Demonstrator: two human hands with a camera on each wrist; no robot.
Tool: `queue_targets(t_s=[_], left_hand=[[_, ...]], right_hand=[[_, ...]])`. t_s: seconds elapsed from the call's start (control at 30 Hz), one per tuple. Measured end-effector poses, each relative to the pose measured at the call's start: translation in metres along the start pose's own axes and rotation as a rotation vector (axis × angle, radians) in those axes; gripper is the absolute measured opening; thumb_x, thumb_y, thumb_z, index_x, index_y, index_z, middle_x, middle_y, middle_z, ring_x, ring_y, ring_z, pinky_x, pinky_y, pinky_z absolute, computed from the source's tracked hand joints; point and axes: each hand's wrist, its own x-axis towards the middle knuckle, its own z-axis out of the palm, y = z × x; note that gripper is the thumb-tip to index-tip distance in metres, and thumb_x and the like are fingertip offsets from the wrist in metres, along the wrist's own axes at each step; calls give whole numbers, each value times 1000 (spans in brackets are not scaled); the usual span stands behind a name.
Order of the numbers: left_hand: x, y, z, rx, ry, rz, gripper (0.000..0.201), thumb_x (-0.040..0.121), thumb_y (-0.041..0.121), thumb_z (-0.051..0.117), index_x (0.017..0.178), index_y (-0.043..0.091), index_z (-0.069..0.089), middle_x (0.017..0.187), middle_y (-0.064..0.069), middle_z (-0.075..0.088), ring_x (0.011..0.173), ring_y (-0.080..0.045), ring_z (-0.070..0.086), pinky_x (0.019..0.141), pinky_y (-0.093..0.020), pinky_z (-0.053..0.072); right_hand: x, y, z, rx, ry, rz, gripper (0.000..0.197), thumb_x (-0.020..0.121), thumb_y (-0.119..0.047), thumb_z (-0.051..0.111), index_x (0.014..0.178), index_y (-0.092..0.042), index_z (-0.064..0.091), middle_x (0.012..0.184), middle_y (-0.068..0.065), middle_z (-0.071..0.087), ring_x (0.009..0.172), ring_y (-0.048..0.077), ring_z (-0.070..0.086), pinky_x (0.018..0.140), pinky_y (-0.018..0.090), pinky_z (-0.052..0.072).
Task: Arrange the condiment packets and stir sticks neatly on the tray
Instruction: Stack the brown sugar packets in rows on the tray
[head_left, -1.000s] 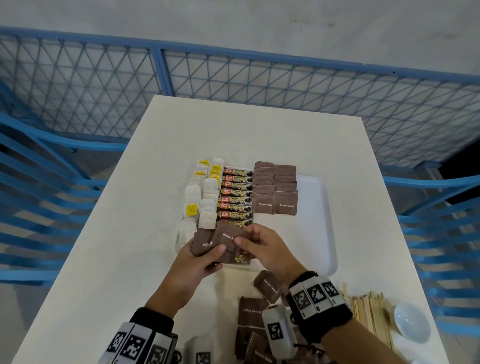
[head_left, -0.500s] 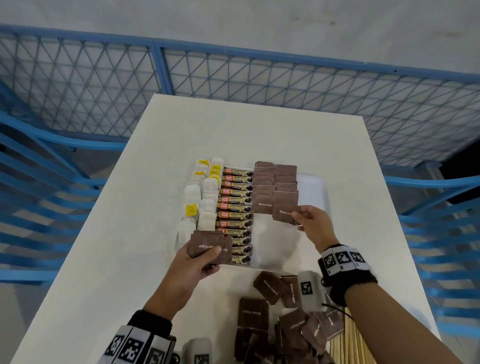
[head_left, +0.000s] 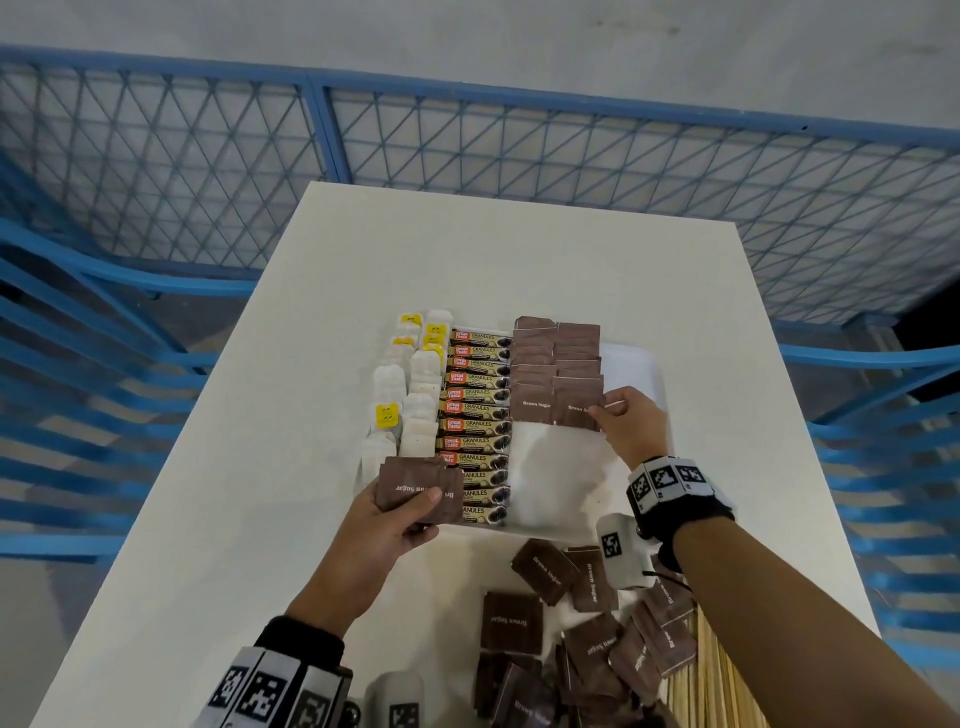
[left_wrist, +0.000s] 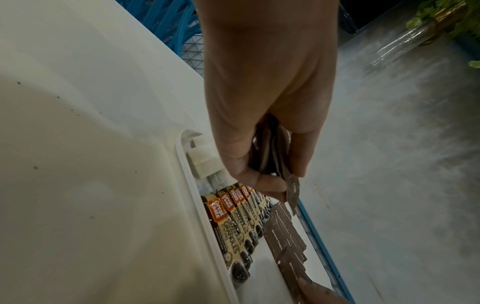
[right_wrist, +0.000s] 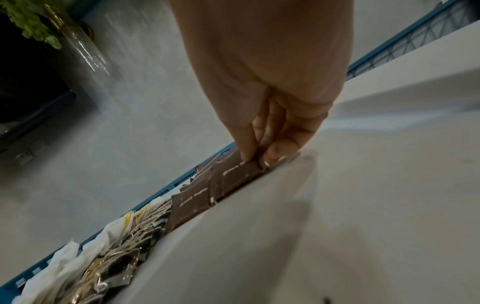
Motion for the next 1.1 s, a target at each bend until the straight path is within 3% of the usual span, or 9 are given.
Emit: queue_targets(t_s=[0.13, 0.27, 0.37, 0.47, 0.57, 0.67, 0.77, 1.0, 1.1], left_hand=[[0, 1, 0, -26, -10, 3, 19, 88, 2, 57, 100, 15, 63, 87, 0, 74, 75, -10, 69, 61, -21, 55], [1, 3, 1, -86, -27, -11, 20, 90, -1, 52, 99, 14, 62, 83, -1, 73, 72, -10, 69, 68, -27, 56], [1, 3, 2, -114, -38, -17, 24, 90, -4, 48, 99, 13, 62, 80, -1, 73, 71, -10, 68, 73, -32, 52], [0, 3, 3, -99, -56, -14, 25, 91, -6, 47, 103, 10, 61, 82, -2, 72, 69, -10, 69, 71, -30, 55], [-1, 3, 4, -67, -65, -1, 26, 90, -6, 49, 104, 13, 61, 88, -2, 73, 75, -12, 69, 70, -27, 57], [-2, 3, 5, -47, -58, 3, 26, 88, -4, 54, 103, 15, 61, 91, -2, 73, 80, -15, 69, 67, -24, 56], [-1, 3, 5, -12, -50, 10, 26, 86, -2, 58, 104, 16, 62, 91, -2, 73, 82, -15, 69, 64, -22, 54], [-4, 0, 6, 82, -38, 19, 27, 82, 3, 66, 105, 18, 64, 88, 1, 74, 81, -14, 67, 64, -23, 50], [-4, 1, 5, 26, -33, 16, 22, 84, 4, 63, 103, 17, 64, 85, 1, 74, 77, -12, 67, 63, -23, 51]], right_hand=[[2, 0, 4, 37, 11, -14, 18, 82, -17, 68, 94, -10, 58, 79, 7, 61, 77, 23, 58, 68, 27, 46], [-3, 1, 4, 12, 41, -60, 29, 81, -17, 69, 104, -7, 54, 89, 8, 58, 84, 23, 57, 76, 31, 45], [-16, -5, 6, 7, 76, -115, 31, 82, -14, 67, 108, -7, 53, 100, 10, 54, 85, 20, 52, 73, 23, 39], [-40, -17, 11, 32, 32, -194, 21, 84, -14, 66, 102, -8, 58, 96, 6, 59, 83, 17, 55, 64, 11, 37], [-73, -37, 13, 96, -162, -244, 8, 89, -21, 61, 93, -14, 61, 85, -3, 62, 74, 7, 55, 62, 5, 42], [-103, -52, 17, 171, -480, -275, 10, 91, -31, 55, 84, -25, 58, 82, -1, 64, 70, 7, 55, 60, 9, 42], [-120, -56, 24, 276, -640, -241, 6, 86, -30, 63, 85, -24, 62, 80, -5, 64, 68, 3, 56, 58, 9, 42], [-130, -60, 37, 336, -605, -282, 11, 81, -22, 70, 86, -24, 60, 86, -2, 61, 77, 7, 56, 70, 19, 48], [-128, -60, 35, 381, -488, -268, 17, 81, -17, 70, 88, -29, 60, 76, -3, 53, 70, 7, 50, 65, 19, 46]])
